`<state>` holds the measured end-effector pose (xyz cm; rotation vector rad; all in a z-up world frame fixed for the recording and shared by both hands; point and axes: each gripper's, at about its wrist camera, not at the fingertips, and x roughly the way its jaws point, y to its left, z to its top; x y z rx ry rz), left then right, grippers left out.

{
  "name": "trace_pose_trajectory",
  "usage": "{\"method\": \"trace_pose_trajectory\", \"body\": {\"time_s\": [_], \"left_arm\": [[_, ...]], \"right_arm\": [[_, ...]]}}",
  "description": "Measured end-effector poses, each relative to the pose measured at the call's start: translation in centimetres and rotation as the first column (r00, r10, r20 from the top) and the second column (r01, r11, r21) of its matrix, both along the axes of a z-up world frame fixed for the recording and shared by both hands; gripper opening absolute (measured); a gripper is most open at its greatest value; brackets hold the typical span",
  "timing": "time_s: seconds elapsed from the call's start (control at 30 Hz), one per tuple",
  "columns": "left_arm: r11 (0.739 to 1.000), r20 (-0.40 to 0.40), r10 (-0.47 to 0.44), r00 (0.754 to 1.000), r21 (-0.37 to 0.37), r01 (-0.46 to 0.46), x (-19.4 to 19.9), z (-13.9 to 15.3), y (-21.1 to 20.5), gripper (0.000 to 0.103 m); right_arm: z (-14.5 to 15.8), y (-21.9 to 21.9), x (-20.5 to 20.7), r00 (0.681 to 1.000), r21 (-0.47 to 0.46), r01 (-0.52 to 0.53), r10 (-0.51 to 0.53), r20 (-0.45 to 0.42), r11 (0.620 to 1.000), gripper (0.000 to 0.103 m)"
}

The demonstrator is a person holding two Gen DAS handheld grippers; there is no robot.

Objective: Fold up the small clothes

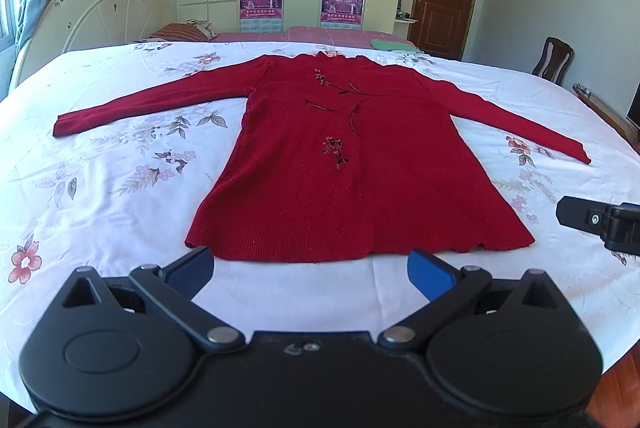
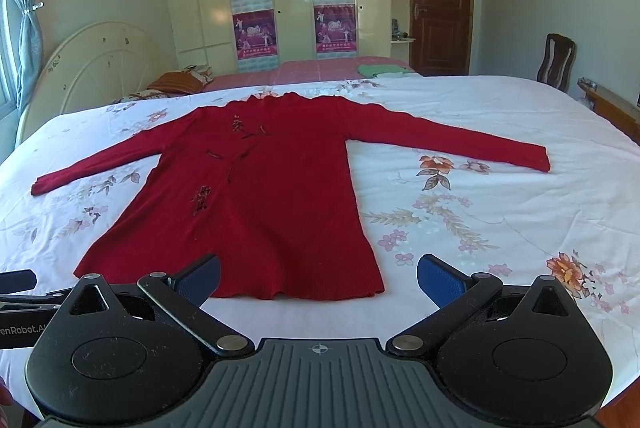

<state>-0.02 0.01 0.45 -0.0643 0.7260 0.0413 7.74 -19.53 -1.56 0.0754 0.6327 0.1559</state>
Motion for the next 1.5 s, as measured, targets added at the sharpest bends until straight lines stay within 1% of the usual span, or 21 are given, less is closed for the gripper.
{"method": "trace_pose_trajectory", "body": {"time_s": [0.43, 0.5, 0.53, 0.63, 0.7, 0.77, 0.87, 0.93, 0.97, 1.03, 1.07, 1.1, 1.13, 1.17, 1.2, 1.23, 1.27, 1.3, 1.33, 1.43, 1.5], "left_arm": [[1.000, 0.013, -0.005, 1.000, 0.010, 0.005, 0.2, 0.3, -1.1, 0.103], [1.000, 0.034, 0.003, 0.999, -0.027, -0.002, 0.5, 0.5, -1.1, 0.103], [0.999, 0.036, -0.008, 0.999, -0.047, 0.010, 0.9, 0.5, -1.1, 0.103], [0.997, 0.038, -0.070, 0.997, -0.026, 0.071, 2.5, 0.7, -1.7, 0.103], [0.995, 0.056, -0.093, 0.994, -0.031, 0.095, 3.8, 1.0, -2.0, 0.103], [0.997, 0.096, -0.080, 0.992, -0.018, 0.082, 4.8, 1.3, -2.4, 0.103], [0.998, 0.102, -0.058, 0.993, 0.046, 0.053, 6.6, 1.5, -3.6, 0.103], [0.999, 0.069, -0.054, 0.996, -0.002, 0.054, 7.9, 1.5, -3.6, 0.103], [0.999, 0.052, -0.047, 0.998, -0.024, 0.049, 8.5, 1.5, -3.6, 0.102], [1.000, 0.050, -0.015, 0.999, -0.010, 0.015, 9.3, 1.5, -3.8, 0.091], [1.000, 0.056, -0.006, 0.998, 0.002, 0.006, 9.7, 1.6, -3.8, 0.080], [1.000, 0.058, 0.001, 0.998, 0.010, -0.001, 10.2, 1.5, -3.8, 0.079], [1.000, 0.053, 0.004, 0.999, 0.015, -0.004, 10.7, 1.4, -3.9, 0.081], [1.000, 0.048, -0.003, 0.999, 0.016, 0.002, 11.3, 1.3, -3.9, 0.087], [1.000, 0.046, -0.007, 0.999, 0.017, 0.006, 11.9, 1.1, -3.9, 0.095], [1.000, 0.047, -0.004, 0.999, 0.016, 0.003, 12.5, 1.0, -3.9, 0.100], [1.000, 0.046, -0.002, 0.999, 0.012, 0.002, 13.0, 0.8, -3.8, 0.102], [1.000, 0.039, -0.003, 0.999, 0.007, 0.003, 13.6, 0.7, -3.7, 0.102], [1.000, 0.030, -0.002, 1.000, 0.004, 0.002, 14.3, 0.5, -3.7, 0.103], [1.000, 0.005, 0.002, 1.000, -0.024, -0.002, 16.5, -0.2, -3.4, 0.103], [0.996, -0.007, -0.005, 1.000, -0.087, 0.005, 17.8, -0.5, -2.9, 0.102]], "right_arm": [[0.0, -0.4, -0.1, 1.000, 0.001, 0.005, -0.005, 0.002, 1.000, 0.103], [0.0, -0.8, -0.2, 1.000, -0.002, 0.012, -0.012, 0.007, 1.000, 0.103], [0.0, -1.1, -0.1, 1.000, -0.004, 0.022, -0.022, 0.009, 1.000, 0.103], [0.1, -2.2, 0.3, 0.998, -0.003, 0.060, -0.060, 0.011, 0.998, 0.103], [0.3, -3.3, 0.6, 0.996, 0.000, 0.090, -0.090, 0.017, 0.996, 0.103], [0.5, -4.6, 1.3, 0.991, 0.002, 0.129, -0.129, 0.020, 0.992, 0.103], [0.8, -6.7, 2.3, 0.982, 0.025, 0.186, -0.186, 0.033, 0.982, 0.103], [1.0, -8.0, 3.0, 0.974, 0.040, 0.221, -0.222, 0.040, 0.975, 0.103], [1.1, -8.6, 3.4, 0.971, 0.047, 0.233, -0.235, 0.045, 0.971, 0.103], [1.5, -9.7, 4.0, 0.965, 0.065, 0.249, -0.253, 0.062, 0.966, 0.102], [1.6, -10.1, 4.3, 0.964, 0.068, 0.252, -0.257, 0.073, 0.965, 0.072], [1.7, -10.4, 4.9, 0.965, 0.071, 0.252, -0.256, 0.064, 0.965, 0.054], [1.6, -10.9, 5.6, 0.963, 0.081, 0.262, -0.266, 0.043, 0.962, 0.039], [1.5, -11.5, 6.1, 0.962, 0.102, 0.266, -0.271, 0.032, 0.959, 0.039], [1.4, -11.9, 6.6, 0.961, 0.118, 0.270, -0.276, 0.032, 0.956, 0.039], [1.4, -12.3, 7.2, 0.958, 0.114, 0.281, -0.286, 0.034, 0.953, 0.039], [1.3, -12.6, 7.8, 0.953, 0.105, 0.295, -0.300, 0.032, 0.950, 0.044], [1.1, -13.1, 8.5, 0.945, 0.101, 0.321, -0.325, 0.026, 0.942, 0.053], [0.9, -13.8, 9.2, 0.936, 0.117, 0.347, -0.351, 0.019, 0.931, 0.073], [0.2, -16.4, 12.0, 0.917, 0.170, 0.395, -0.398, -0.014, 0.903, 0.075], [-0.5, -18.3, 14.0, 0.906, 0.215, 0.420, -0.422, -0.039, 0.882, 0.074]]}}
